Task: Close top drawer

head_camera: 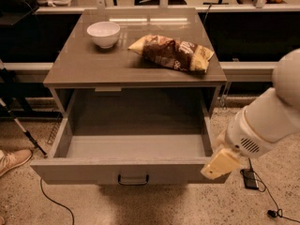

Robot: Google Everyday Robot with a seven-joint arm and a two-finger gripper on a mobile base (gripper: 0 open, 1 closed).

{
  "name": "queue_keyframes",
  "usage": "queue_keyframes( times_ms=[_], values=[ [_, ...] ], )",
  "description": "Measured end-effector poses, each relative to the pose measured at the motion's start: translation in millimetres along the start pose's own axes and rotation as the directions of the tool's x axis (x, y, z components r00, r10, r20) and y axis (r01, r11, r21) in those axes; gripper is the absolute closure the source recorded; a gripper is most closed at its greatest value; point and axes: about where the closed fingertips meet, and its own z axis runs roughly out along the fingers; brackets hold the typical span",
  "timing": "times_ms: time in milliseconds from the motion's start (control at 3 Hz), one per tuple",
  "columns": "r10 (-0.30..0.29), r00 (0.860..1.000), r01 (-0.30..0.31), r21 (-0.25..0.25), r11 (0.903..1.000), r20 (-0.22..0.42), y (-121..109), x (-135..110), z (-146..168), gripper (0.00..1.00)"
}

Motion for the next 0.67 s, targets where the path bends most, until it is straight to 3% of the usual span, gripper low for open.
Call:
queue_keyframes(
  times_ms=[667],
  values=[
    [0.15, 0.988, -0.149, -0.047, 0.9877, 0.019, 10.5, 18.8, 76.6, 0.89]
  ],
)
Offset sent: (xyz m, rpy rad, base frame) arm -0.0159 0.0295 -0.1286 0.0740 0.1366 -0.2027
